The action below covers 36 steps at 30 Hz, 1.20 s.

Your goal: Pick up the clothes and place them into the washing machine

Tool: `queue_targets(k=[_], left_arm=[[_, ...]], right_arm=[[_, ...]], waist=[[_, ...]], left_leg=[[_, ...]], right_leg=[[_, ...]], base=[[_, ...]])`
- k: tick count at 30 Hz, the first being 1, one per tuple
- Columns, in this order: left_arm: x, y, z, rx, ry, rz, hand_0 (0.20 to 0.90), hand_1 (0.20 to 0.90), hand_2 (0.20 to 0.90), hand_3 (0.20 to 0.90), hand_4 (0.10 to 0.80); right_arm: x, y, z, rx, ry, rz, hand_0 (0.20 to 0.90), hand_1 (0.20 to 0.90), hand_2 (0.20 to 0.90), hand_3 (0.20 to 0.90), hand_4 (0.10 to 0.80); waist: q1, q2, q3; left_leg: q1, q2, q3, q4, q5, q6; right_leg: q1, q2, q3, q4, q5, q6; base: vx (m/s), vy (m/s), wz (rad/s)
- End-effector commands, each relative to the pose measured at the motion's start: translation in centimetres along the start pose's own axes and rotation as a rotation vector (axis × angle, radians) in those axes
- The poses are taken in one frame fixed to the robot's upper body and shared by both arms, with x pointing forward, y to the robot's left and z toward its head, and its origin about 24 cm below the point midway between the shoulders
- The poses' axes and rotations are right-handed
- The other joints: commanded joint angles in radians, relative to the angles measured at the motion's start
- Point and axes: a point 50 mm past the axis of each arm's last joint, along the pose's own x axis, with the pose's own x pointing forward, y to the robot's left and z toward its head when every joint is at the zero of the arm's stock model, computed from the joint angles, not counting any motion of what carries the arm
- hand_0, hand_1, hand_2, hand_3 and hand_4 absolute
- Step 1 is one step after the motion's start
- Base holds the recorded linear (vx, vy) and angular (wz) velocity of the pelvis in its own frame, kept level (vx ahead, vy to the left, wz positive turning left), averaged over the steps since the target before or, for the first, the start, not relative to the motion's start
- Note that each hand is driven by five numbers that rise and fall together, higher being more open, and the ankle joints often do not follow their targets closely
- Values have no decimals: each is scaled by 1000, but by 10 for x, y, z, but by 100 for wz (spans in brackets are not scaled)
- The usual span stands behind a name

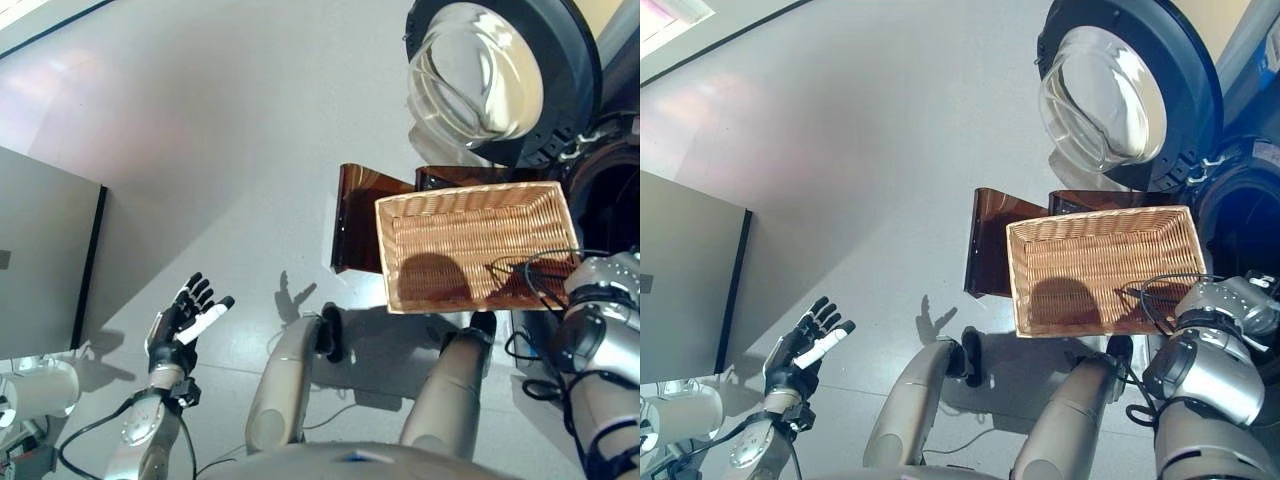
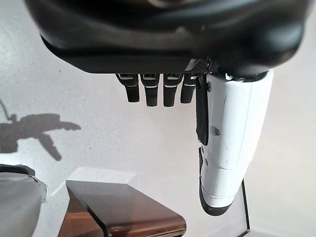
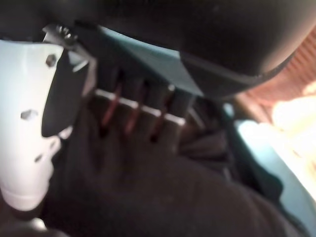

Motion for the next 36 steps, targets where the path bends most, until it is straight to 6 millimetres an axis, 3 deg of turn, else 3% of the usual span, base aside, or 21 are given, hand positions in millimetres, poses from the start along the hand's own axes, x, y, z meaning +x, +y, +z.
queue_targets(k=[1, 11, 16, 17, 18, 19, 27, 29, 35, 36], left_arm=[[2, 8, 33, -3, -171, 18, 900, 900, 900, 900, 800], [2, 8, 34, -7, -172, 20, 900, 900, 900, 900, 800], [0, 12, 34, -18, -176, 47, 900, 900, 900, 900, 800], [1, 12, 34, -15, -177, 49, 900, 900, 900, 900, 800], [1, 12, 34, -15, -178, 49, 900, 900, 900, 900, 800], [1, 12, 35, -12, -180, 48, 900, 900, 900, 900, 800], [1, 13, 38, -20, -192, 49, 900, 900, 900, 900, 800], [2, 13, 37, -31, -199, 58, 900, 900, 900, 900, 800], [4, 13, 41, -30, -213, 51, 900, 900, 900, 900, 800], [6, 13, 42, -25, -218, 45, 900, 900, 900, 900, 800]], right_arm=[[-14, 67, 39, 14, -190, 253, 200, 200, 200, 200, 300], [-22, 77, 37, -4, -203, 287, 200, 200, 200, 200, 300], [-23, 71, 32, -11, -204, 284, 200, 200, 200, 200, 300], [-21, 69, 32, -22, -205, 277, 464, 464, 464, 464, 488], [-21, 67, 30, -28, -203, 270, 820, 820, 820, 820, 743], [-21, 67, 29, -34, -201, 270, 900, 900, 900, 900, 800], [-18, 54, 19, -82, -169, 278, 900, 900, 900, 900, 800], [-15, 33, 7, -154, -140, 275, 900, 900, 900, 900, 800], [-4, 0, 1, -215, -115, 195, 900, 900, 900, 900, 800], [0, -14, -2, -250, -102, 168, 900, 900, 900, 900, 800]], waist=[[-6, 15, -35], [-14, 9, -19], [-13, 6, -16], [-11, 5, -18], [-10, 4, -19], [-8, 3, -20], [-7, -5, -14], [-9, -15, -8], [-5, -39, -11], [-2, -50, -15]], left_leg=[[11, 63, -86, -147, 127, -108], [3, 79, -98, -97, 106, -115], [1, 77, -103, -110, 115, -118], [2, 77, -104, -113, 115, -118], [2, 78, -104, -114, 116, -118], [3, 78, -103, -115, 116, -117], [15, 79, -100, -127, 119, -112], [24, 80, -97, -139, 122, -110], [50, 80, -99, -186, 132, -105], [58, 77, -99, -201, 136, -103]], right_leg=[[-11, 29, 24, 97, -62, -82], [-21, 44, 16, 170, -106, -88], [-22, 48, 8, 174, -108, -92], [-21, 49, 7, 171, -108, -93], [-21, 50, 8, 170, -107, -93], [-21, 50, 7, 169, -106, -94], [-4, 49, 2, 151, -94, -91], [12, 50, -2, 127, -80, -89], [55, 49, -19, 62, -52, -81], [77, 46, -30, 35, -41, -78]], base=[[0, 0, 0], [3, -18, 2], [1, -8, 2], [0, 0, 0], [0, 0, 0], [0, 0, 0], [0, 0, 0], [30, -6, -1], [19, -10, 1], [32, -13, 7]])
